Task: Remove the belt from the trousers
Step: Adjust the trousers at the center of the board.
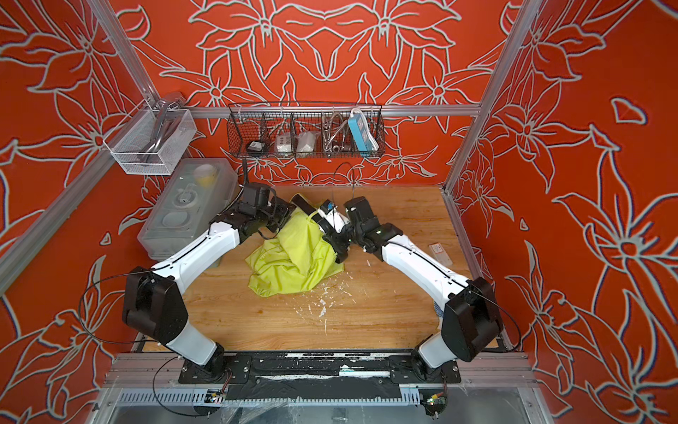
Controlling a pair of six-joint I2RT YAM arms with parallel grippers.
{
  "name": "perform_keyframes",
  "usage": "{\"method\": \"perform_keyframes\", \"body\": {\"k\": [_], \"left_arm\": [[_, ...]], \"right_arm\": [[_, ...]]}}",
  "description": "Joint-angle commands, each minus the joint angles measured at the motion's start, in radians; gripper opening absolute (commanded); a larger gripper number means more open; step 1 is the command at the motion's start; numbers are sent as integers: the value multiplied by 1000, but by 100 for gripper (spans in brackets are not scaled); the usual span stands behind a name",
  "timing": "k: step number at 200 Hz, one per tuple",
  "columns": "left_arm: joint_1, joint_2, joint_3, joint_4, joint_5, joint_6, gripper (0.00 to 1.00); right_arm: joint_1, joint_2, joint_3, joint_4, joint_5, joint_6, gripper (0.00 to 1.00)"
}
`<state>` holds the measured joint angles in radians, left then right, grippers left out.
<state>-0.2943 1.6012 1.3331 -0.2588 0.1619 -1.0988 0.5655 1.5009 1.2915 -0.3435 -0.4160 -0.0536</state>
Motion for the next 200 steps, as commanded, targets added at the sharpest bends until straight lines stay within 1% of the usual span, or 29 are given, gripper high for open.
{"method": "perform_keyframes", "body": {"k": [1, 16, 28, 36, 46, 60, 75, 84, 97, 104, 116, 121, 132, 139, 143, 151, 158, 162, 166, 171, 178, 190, 200], "left_arm": [[13, -45, 47, -23, 82, 223, 57], [15, -70, 63, -33, 108, 320, 61], [18, -93, 70, -33, 138, 386, 62], [18, -111, 71, -31, 151, 424, 63], [18, -134, 63, -27, 162, 462, 63], [20, -161, 45, -22, 162, 494, 63], [20, -190, 13, 0, 159, 507, 63], [22, -202, -4, 12, 161, 504, 63], [21, -208, -14, 0, 158, 497, 63], [21, -207, -17, -12, 159, 498, 63], [21, -204, -23, -39, 143, 498, 62], [22, -204, -27, -53, 131, 498, 62], [21, -196, -36, -72, 107, 503, 60], [21, -186, -40, -79, 93, 499, 59], [22, -182, -43, -83, 90, 496, 59], [22, -166, -42, -83, 89, 493, 58], [21, -148, -39, -89, 84, 487, 57], [22, -135, -34, -99, 80, 479, 56], [21, -123, -26, -111, 72, 472, 56], [21, -106, -15, -130, 65, 466, 55], [21, -80, 2, -161, 55, 458, 54], [21, -34, 34, -208, 43, 450, 53], [21, 6, 52, -217, 56, 452, 54]], "right_arm": [[-84, 24, 126, 10, -411, 288, 0], [-114, 95, 180, 56, -608, 431, 0], [-116, 145, 177, 170, -738, 568, 0], [-117, 174, 149, 308, -806, 703, 0], [-113, 217, 86, 596, -870, 925, 0], [-109, 301, 29, 981, -917, 1234, 0], [-107, 400, -9, 1286, -933, 1475, 0], [-107, 448, -33, 1416, -927, 1568, 0], [-108, 495, -68, 1501, -931, 1605, 0], [-109, 506, -87, 1483, -941, 1577, 0], [-108, 500, -107, 1358, -966, 1453, 0], [-108, 488, -111, 1260, -969, 1377, 0], [-108, 451, -105, 1006, -966, 1168, 0], [-107, 421, -80, 778, -955, 999, 0], [-107, 406, -56, 618, -943, 874, 0], [-104, 385, 26, 221, -899, 561, 0], [-99, 384, 112, -103, -825, 308, 0], [-95, 388, 153, -236, -772, 207, 0], [-93, 388, 180, -326, -732, 138, 0], [-94, 385, 189, -373, -700, 107, 0], [-99, 371, 166, -366, -679, 112, 0], [-107, 344, 105, -307, -690, 147, 0], [-108, 335, 72, -307, -698, 142, 0]]}}
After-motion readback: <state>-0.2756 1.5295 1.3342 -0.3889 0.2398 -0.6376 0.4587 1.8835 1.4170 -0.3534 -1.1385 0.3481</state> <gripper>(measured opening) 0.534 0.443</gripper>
